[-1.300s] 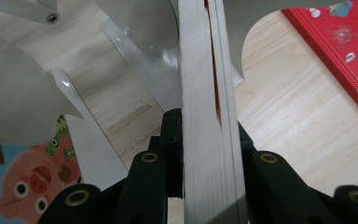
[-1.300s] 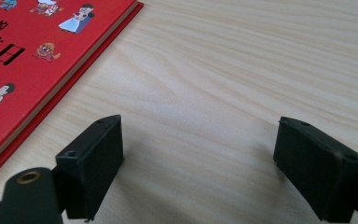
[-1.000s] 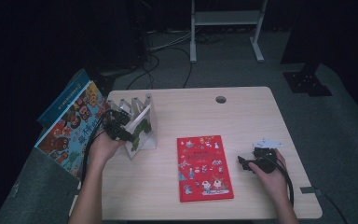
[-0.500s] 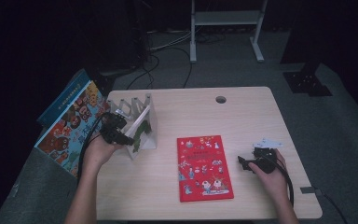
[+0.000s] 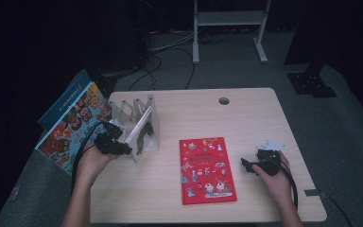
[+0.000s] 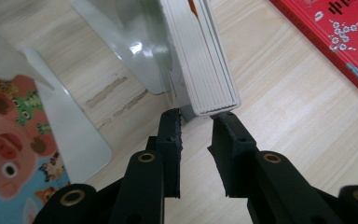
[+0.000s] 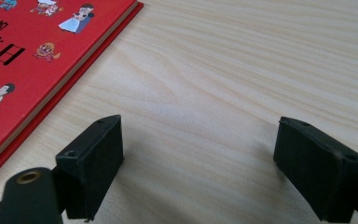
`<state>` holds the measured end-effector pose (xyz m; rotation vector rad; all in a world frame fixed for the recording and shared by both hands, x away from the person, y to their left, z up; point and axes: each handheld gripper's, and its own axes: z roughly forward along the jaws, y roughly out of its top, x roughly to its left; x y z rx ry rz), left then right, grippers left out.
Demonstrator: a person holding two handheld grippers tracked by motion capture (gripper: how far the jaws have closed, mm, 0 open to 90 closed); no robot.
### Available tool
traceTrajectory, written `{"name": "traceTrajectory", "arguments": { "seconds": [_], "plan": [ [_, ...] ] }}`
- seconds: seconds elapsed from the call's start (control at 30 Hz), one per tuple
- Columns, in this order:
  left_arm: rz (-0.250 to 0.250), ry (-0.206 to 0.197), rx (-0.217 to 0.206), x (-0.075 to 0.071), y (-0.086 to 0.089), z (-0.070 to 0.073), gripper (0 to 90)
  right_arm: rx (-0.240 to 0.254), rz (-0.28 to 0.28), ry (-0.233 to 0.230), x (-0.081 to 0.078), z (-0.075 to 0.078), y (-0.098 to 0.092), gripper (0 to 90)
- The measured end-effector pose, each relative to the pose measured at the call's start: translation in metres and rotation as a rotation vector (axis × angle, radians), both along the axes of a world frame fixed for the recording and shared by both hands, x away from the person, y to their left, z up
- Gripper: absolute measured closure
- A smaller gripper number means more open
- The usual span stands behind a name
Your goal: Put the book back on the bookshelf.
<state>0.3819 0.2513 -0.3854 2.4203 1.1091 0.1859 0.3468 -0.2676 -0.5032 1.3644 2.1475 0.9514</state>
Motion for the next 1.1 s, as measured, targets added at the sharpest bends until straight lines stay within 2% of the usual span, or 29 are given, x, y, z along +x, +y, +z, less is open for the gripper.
{"name": "traceTrajectory", "arguments": {
  "seconds": [0.4, 0.6, 0.77, 0.83, 1.0, 1.1],
  "plan": [
    [-0.039, -0.013, -0.062, 0.001, -0.031, -0.005, 70.5, 0.0, 0.0, -0.001, 0.0, 0.0, 0.0, 14.8],
    [-0.056, -0.017, -0.106, 0.002, -0.041, -0.008, 70.4, -0.001, 0.002, -0.003, 0.0, 0.0, 0.0, 14.7],
    [-0.075, -0.019, -0.12, 0.003, -0.049, -0.01, 71.4, -0.001, 0.002, -0.003, 0.0, 0.0, 0.0, 14.8],
    [-0.077, -0.021, -0.115, 0.003, -0.05, -0.01, 71.4, -0.001, 0.002, -0.003, 0.0, 0.0, 0.0, 14.7],
    [-0.075, -0.034, -0.135, -0.002, -0.045, -0.01, 70.0, -0.002, 0.002, -0.004, 0.0, 0.0, 0.0, 14.7],
    [-0.09, -0.03, -0.149, -0.007, -0.043, -0.011, 67.7, -0.001, 0.002, -0.003, 0.0, 0.0, 0.0, 14.6]
  ]
}}
